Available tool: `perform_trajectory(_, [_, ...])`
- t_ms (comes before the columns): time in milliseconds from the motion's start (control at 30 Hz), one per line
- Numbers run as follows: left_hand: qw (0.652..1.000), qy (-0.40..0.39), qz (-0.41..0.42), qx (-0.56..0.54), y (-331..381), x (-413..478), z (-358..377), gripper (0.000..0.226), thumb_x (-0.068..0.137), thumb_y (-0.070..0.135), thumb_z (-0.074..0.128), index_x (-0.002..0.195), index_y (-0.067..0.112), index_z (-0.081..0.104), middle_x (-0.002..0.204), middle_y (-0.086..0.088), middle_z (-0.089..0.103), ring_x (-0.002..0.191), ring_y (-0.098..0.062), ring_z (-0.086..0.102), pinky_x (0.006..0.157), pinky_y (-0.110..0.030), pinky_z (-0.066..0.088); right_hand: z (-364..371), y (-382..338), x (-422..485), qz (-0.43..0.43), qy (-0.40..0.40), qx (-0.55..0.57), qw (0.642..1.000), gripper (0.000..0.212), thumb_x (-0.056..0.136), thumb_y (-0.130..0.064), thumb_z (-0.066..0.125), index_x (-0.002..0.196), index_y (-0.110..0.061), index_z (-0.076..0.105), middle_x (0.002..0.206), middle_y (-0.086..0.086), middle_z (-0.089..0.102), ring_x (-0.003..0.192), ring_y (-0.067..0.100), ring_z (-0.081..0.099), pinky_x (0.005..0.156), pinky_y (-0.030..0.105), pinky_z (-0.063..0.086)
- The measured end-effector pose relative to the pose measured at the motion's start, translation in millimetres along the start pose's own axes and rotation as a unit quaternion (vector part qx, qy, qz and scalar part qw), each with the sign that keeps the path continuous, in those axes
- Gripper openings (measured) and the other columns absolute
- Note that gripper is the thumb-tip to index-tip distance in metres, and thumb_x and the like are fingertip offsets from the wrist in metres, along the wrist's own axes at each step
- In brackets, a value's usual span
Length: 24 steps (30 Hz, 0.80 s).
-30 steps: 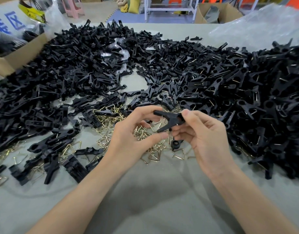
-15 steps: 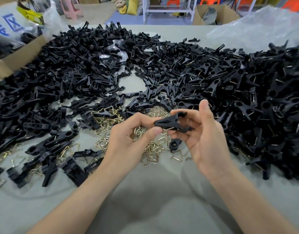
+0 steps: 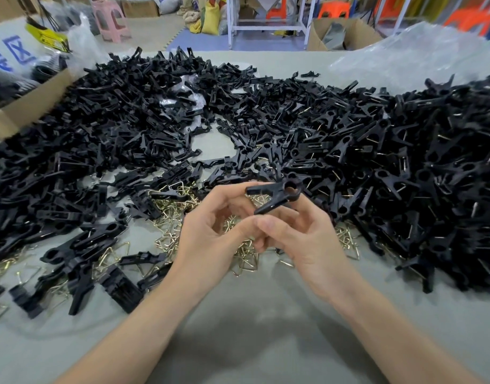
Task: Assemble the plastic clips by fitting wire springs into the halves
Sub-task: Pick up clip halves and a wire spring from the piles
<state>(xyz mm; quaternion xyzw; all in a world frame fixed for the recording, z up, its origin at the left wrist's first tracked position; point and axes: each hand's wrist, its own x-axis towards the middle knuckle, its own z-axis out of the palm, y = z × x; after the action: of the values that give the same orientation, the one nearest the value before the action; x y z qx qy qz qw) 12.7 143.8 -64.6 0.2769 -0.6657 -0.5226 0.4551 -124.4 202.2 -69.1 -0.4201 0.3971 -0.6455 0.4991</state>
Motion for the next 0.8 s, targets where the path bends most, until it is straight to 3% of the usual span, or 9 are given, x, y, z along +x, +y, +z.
perform_trajectory(167, [0.999,0.001,-0.006,-0.048,3,-2,5,0.003,0.083,0.020,0.068,0.085,0.021,0.066,0.066,-0.007,0.063,0.057,-0.020,0.060,0.053,-0.040,0.053,4,-1,-1,0.017,-0.010,0.025,0.999,0.034,0.077,-0.023,0.074,0.109,-0.016,0.066,0.073,0.008,0.065,0.064,0.020,0.060,0.063,0.030,0.052])
perform_trajectory(267, [0.999,-0.026,-0.024,-0.039,3,-2,7,0.022,0.085,0.015,0.066,0.106,0.008,0.062,0.076,-0.012,0.068,0.067,-0.026,0.065,0.067,-0.038,0.054,3,-3,-1,0.031,0.022,0.027,0.999,0.035,0.078,-0.027,0.072,0.112,-0.018,0.067,0.060,-0.002,0.057,0.053,0.013,0.050,0.054,0.024,0.046])
perform_trajectory(367, [0.996,-0.069,-0.042,0.030,7,-3,9,0.052,0.074,0.027,0.065,0.125,0.032,0.056,0.099,0.007,0.072,0.086,-0.005,0.069,0.075,-0.012,0.051,-5,-10,3,0.042,0.070,0.056,0.995,0.027,0.079,-0.027,0.071,0.105,-0.024,0.071,0.049,-0.009,0.038,0.045,0.009,0.036,0.047,0.020,0.036])
perform_trajectory(433, [0.994,-0.068,-0.045,0.069,5,-2,6,0.062,0.071,0.037,0.068,0.130,0.044,0.048,0.106,0.014,0.070,0.095,-0.003,0.066,0.083,-0.014,0.050,-13,-19,8,0.031,0.110,0.093,0.989,0.019,0.077,-0.028,0.073,0.095,-0.024,0.073,0.048,-0.006,0.039,0.044,0.010,0.038,0.047,0.021,0.037])
perform_trajectory(500, [0.990,-0.031,-0.030,0.137,2,3,-4,0.058,0.076,0.043,0.066,0.130,0.046,0.047,0.106,0.019,0.069,0.100,-0.001,0.063,0.089,-0.020,0.049,-27,-32,13,0.013,0.164,0.142,0.976,0.025,0.076,-0.033,0.074,0.097,-0.020,0.072,0.053,-0.004,0.051,0.048,0.011,0.048,0.049,0.022,0.044])
perform_trajectory(600, [0.946,0.021,0.004,0.322,-4,14,-24,0.044,0.086,0.026,0.067,0.127,0.035,0.056,0.108,0.022,0.065,0.106,0.001,0.056,0.097,-0.022,0.041,-53,-53,18,-0.018,0.242,0.317,0.917,0.073,0.067,-0.046,0.072,0.127,-0.009,0.054,0.082,0.002,0.070,0.076,0.014,0.069,0.061,0.023,0.055])
perform_trajectory(667, [0.913,-0.012,-0.014,0.407,-9,18,-31,0.041,0.087,0.026,0.066,0.128,0.026,0.059,0.117,0.013,0.062,0.114,-0.007,0.052,0.100,-0.025,0.034,-65,-63,16,-0.019,0.228,0.405,0.885,0.090,0.065,-0.053,0.069,0.130,0.005,0.049,0.106,0.005,0.071,0.096,0.017,0.070,0.067,0.022,0.057])
perform_trajectory(733, [0.885,-0.065,-0.024,0.460,-13,18,-32,0.039,0.087,0.030,0.066,0.126,0.026,0.061,0.121,0.008,0.061,0.118,-0.014,0.050,0.104,-0.034,0.034,-69,-65,14,-0.006,0.197,0.431,0.880,0.078,0.068,-0.052,0.069,0.117,0.009,0.061,0.111,0.007,0.069,0.098,0.017,0.069,0.068,0.022,0.057])
perform_trajectory(800, [0.869,-0.100,-0.008,0.484,-14,16,-30,0.036,0.087,0.032,0.066,0.122,0.030,0.063,0.118,0.014,0.059,0.114,-0.011,0.049,0.104,-0.035,0.034,-63,-61,15,0.024,0.182,0.377,0.908,0.063,0.076,-0.047,0.067,0.118,0.000,0.064,0.105,0.007,0.071,0.090,0.017,0.071,0.066,0.023,0.057])
